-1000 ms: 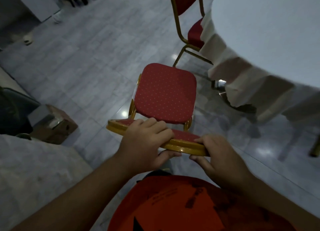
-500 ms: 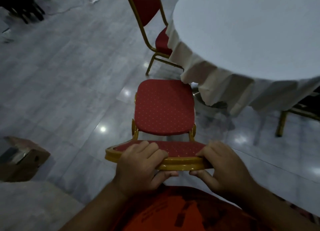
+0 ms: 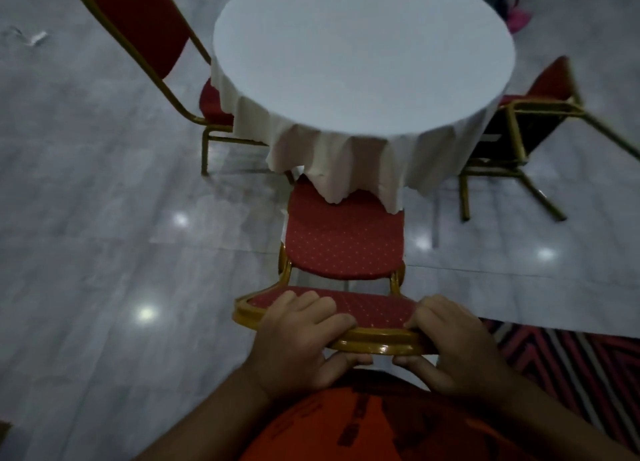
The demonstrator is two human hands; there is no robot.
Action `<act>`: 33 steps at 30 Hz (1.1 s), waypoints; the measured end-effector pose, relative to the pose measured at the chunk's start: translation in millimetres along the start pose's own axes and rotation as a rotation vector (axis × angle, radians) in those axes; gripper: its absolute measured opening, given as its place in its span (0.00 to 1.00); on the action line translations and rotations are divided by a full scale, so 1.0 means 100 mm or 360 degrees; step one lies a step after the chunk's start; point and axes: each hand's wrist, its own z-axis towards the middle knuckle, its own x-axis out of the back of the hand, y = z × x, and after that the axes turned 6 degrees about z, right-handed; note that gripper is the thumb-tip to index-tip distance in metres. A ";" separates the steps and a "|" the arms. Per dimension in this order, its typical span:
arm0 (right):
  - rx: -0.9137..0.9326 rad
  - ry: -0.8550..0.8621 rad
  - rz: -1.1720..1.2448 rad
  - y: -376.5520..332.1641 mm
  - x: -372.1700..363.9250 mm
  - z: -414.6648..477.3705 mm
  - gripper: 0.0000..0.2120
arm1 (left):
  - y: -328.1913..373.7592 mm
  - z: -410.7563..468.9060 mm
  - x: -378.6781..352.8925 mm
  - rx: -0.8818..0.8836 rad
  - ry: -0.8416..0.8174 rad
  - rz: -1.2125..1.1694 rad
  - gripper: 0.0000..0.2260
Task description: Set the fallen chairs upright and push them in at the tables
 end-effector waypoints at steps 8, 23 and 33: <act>-0.0138 -0.0001 0.0001 0.10 0.08 0.34 0.20 | -0.18 0.35 -0.06 0.0130 -0.0157 -0.0087 0.23; -0.0258 0.0358 -0.0119 0.11 -0.15 0.76 0.23 | -0.43 0.51 -0.11 0.0435 -0.0073 0.0067 0.16; -0.0220 0.0427 -0.0212 0.23 -0.21 0.99 0.21 | -0.68 0.64 -0.25 0.0306 0.0174 0.0109 0.18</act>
